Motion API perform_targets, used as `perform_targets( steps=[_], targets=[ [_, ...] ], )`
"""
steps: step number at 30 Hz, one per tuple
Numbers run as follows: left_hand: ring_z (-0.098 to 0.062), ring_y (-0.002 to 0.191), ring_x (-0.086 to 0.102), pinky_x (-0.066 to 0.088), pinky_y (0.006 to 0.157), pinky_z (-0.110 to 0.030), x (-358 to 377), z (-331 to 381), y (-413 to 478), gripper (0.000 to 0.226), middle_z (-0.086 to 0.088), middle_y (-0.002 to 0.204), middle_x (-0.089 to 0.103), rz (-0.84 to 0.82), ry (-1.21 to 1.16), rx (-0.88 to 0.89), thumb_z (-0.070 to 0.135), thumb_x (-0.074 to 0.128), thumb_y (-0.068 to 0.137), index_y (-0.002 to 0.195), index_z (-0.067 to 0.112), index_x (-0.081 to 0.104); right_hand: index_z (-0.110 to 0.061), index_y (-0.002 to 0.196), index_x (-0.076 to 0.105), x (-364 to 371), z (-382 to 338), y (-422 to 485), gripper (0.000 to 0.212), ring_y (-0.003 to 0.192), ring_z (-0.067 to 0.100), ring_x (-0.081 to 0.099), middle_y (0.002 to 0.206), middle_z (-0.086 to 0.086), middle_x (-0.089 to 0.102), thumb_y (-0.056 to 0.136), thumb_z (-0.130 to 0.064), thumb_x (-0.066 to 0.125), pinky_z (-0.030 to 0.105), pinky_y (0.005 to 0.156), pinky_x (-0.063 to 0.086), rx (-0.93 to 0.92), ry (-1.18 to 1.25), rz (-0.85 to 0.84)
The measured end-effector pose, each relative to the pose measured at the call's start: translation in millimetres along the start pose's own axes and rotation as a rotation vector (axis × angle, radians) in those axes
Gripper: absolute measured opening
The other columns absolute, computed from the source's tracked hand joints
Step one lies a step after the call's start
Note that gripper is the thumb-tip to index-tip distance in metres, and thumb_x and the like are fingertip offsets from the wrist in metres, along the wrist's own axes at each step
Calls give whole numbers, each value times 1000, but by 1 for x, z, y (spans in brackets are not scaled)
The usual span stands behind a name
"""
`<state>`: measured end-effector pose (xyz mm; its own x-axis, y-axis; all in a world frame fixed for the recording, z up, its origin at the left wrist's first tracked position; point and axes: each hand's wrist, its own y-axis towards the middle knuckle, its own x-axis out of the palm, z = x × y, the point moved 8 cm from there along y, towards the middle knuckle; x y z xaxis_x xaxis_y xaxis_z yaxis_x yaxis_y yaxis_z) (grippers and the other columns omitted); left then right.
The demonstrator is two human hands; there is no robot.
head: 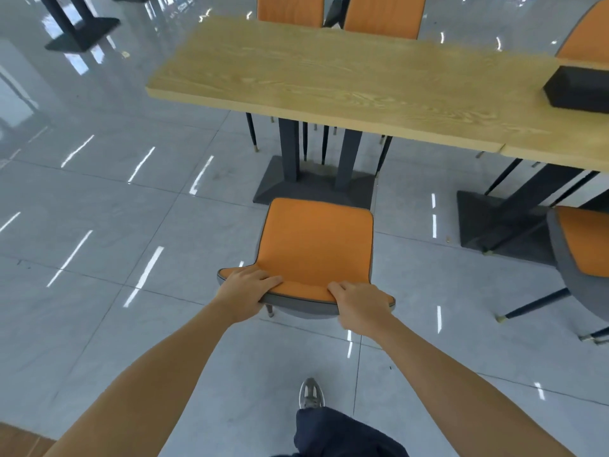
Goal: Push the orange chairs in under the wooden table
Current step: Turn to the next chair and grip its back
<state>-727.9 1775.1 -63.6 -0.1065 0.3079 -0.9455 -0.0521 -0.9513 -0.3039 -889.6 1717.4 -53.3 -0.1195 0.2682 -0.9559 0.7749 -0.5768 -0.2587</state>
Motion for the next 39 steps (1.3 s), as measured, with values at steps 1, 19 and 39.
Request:
perform_targets(
  steps=[1,19,39],
  targets=[
    [-18,123,47,37,103,-32,-6,-11,9,49,3,136,51,10,5,-6,17,47,90,137,27,38,-9,104,48,-4,-1,14,28,60,22,39,77,2,45,78,-2,46,23,43,13,-13,9,10],
    [-20,121,50,34,103,-33,-69,-146,146,51,1,131,55,17,22,58,20,52,88,137,26,39,-12,110,49,-54,29,200,31,80,26,58,95,6,59,80,-12,59,29,54,33,60,30,-33],
    [-21,115,54,45,91,-32,-82,-173,182,54,-1,128,56,41,-7,211,21,57,87,137,22,38,-14,110,49,-65,39,238,35,86,23,55,99,5,59,77,-9,59,32,65,40,218,43,-55]
  ],
)
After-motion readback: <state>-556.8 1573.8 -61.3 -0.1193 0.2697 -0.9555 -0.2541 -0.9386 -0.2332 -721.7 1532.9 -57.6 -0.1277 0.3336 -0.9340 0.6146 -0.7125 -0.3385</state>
